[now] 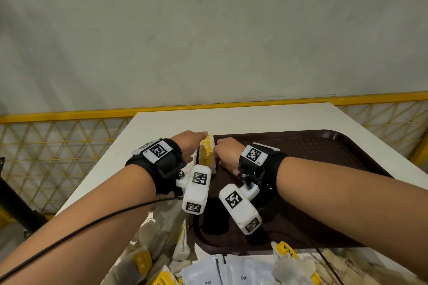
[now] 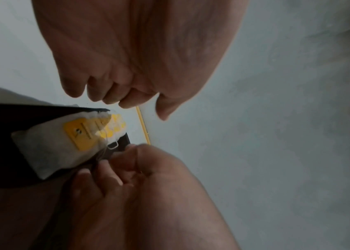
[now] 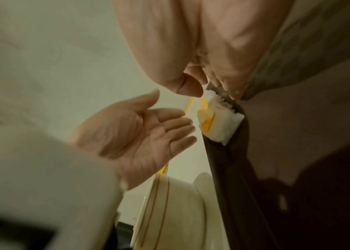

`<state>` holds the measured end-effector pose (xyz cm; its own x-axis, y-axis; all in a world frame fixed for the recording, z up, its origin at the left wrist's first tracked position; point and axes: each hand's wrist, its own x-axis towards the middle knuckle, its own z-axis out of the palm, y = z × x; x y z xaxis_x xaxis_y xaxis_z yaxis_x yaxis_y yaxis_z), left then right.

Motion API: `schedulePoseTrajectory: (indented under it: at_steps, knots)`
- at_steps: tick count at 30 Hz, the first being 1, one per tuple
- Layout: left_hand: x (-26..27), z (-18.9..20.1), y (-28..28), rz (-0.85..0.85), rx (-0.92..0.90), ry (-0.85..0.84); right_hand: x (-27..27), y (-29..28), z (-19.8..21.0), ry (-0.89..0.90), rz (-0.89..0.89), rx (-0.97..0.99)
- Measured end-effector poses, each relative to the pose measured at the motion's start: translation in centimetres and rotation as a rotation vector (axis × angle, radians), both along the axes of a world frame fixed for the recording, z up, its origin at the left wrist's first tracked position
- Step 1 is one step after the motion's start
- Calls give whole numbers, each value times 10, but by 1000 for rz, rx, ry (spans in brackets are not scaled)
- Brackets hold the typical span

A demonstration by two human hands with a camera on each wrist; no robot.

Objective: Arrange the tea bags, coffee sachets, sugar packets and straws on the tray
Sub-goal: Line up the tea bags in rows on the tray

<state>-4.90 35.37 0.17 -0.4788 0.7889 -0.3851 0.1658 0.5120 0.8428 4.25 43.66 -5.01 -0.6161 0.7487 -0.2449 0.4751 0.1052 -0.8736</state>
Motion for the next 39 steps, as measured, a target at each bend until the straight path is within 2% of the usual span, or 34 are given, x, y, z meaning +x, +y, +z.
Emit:
schedulePoseTrajectory:
  at_steps: [2, 9, 13, 15, 18, 21, 24, 26, 28, 31, 32, 34, 37, 39]
  knots:
    - [5, -2, -2, -9, -1, -79, 1, -12, -1, -2, -5, -11]
    - [16, -2, -1, 27, 40, -76, -1, -26, 4, -20, -75, 7]
    - [14, 0, -4, 27, 33, -82, 4, -27, 16, -132, -1, 73]
    - [13, 5, -9, 27, 59, -138, 15, -25, 23, -47, 17, 41]
    - [19, 28, -35, 6, 208, -184, 43, -39, 46, 117, 43, -92]
    - [33, 47, -84, -148, 241, -93, 84, -78, 72, 230, 149, -282]
    - [52, 52, -139, -384, 124, 168, 127, -122, 84, -26, 462, -115]
    - [62, 45, -168, -556, -14, 481, 146, -149, 80, -252, 621, 139]
    - [67, 37, -189, -695, -96, 720, 155, -170, 72, -387, 753, 402]
    - [63, 33, -215, -718, -138, 907, 160, -190, 67, -478, 825, 693]
    - [58, 34, -222, -689, -158, 945, 160, -190, 69, -503, 824, 778]
    - [53, 35, -239, -646, -186, 917, 165, -186, 73, -568, 829, 892]
    - [60, 33, -258, -709, -148, 792, 176, -175, 77, -810, 842, 878]
    - [70, 26, -263, -769, -181, 779, 183, -171, 71, -910, 862, 812]
